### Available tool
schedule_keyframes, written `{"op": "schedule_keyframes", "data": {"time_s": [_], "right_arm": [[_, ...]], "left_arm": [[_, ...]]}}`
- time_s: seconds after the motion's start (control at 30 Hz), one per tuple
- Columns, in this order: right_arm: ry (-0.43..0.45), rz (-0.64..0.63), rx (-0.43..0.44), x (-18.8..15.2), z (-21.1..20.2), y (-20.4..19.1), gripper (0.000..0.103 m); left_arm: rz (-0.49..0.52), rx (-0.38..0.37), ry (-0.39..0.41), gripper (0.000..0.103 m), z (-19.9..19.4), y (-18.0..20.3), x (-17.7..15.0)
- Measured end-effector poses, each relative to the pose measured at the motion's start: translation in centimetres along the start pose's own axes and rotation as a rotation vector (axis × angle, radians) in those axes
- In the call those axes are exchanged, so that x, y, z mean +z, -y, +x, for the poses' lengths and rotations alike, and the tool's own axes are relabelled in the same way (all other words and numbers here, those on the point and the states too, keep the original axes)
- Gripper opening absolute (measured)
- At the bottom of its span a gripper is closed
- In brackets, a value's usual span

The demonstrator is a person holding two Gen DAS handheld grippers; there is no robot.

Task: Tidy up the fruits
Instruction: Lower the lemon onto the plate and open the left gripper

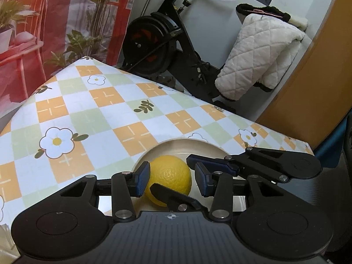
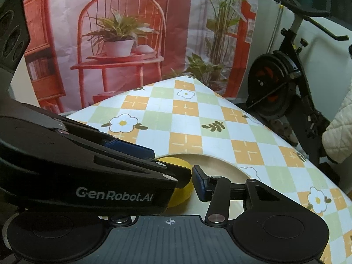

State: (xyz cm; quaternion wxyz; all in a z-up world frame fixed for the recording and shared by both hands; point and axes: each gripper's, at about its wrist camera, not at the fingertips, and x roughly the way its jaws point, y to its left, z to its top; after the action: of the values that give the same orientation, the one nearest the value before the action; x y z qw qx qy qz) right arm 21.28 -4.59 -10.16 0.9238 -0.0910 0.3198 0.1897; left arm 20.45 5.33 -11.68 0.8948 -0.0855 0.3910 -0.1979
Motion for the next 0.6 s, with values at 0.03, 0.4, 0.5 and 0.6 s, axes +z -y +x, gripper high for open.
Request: {"op": "schedule_keyframes", "data": {"time_s": [0.03,0.4,0.5,0.6], "right_arm": [[-0.009,-0.001,0.000,0.0,0.1,-0.1,0.046],[0.026,0.091,-0.001,-2.1,-5.0,1.9,0.098],[0.049,0.128,-0.021,-3.1,-7.0,2.6,0.100],[0.050,0.167,-0.041,-4.6,-9.0,3.3,0.102]], "left_arm": [[0.007,0.008,-0.004,0.047,-0.1,0.1,-0.1],[0.072,0.105,0.067,0.088,-3.9,1.0,-0.7],[0.095,0.127,0.093,0.088,-5.1,2.0,-1.1],[0.103,0.137,0.108,0.088,-6.1,3.1,-1.9]]}}
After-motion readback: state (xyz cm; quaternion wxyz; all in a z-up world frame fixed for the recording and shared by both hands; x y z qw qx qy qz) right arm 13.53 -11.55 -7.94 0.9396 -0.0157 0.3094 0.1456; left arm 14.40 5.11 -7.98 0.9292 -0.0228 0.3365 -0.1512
